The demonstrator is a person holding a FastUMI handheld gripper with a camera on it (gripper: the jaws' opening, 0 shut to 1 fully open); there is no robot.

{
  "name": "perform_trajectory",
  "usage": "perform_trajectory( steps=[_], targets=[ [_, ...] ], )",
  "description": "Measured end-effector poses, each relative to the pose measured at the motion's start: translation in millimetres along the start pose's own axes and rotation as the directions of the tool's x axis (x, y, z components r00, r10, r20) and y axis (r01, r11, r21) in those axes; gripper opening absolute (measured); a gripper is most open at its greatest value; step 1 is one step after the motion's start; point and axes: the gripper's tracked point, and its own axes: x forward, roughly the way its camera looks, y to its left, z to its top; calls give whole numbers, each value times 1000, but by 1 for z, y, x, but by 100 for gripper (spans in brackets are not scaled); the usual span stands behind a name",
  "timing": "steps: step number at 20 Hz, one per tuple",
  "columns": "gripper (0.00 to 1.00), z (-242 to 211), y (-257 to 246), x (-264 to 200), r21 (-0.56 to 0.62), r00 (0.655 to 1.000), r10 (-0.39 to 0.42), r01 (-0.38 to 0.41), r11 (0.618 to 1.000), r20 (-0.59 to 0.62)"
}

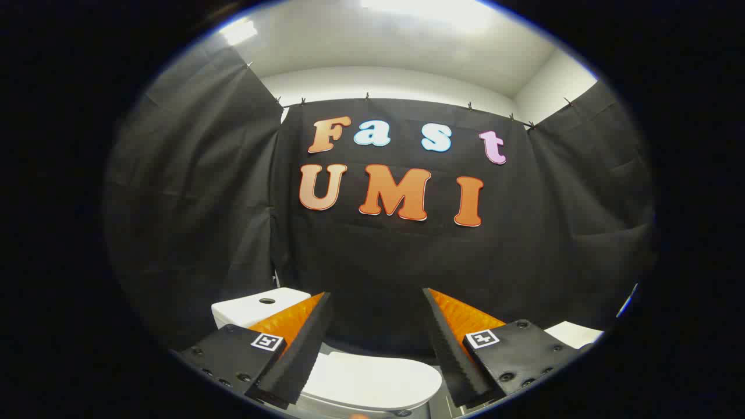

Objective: Open the toilet lid.

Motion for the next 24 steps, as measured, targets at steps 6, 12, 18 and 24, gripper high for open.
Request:
perform_trajectory(
  steps=[6,12,18,24],
  targets=[
    [98,-2,-2,1,4,1000,-6,6,1000,-14],
    [98,2,-4,-2,3,1000,-18,18,1000,-10],
    [98,6,-3,-3,2,1000,-16,16,1000,0],
    [98,5,-7,-2,-1,1000,-21,21,1000,-3]
  ],
)
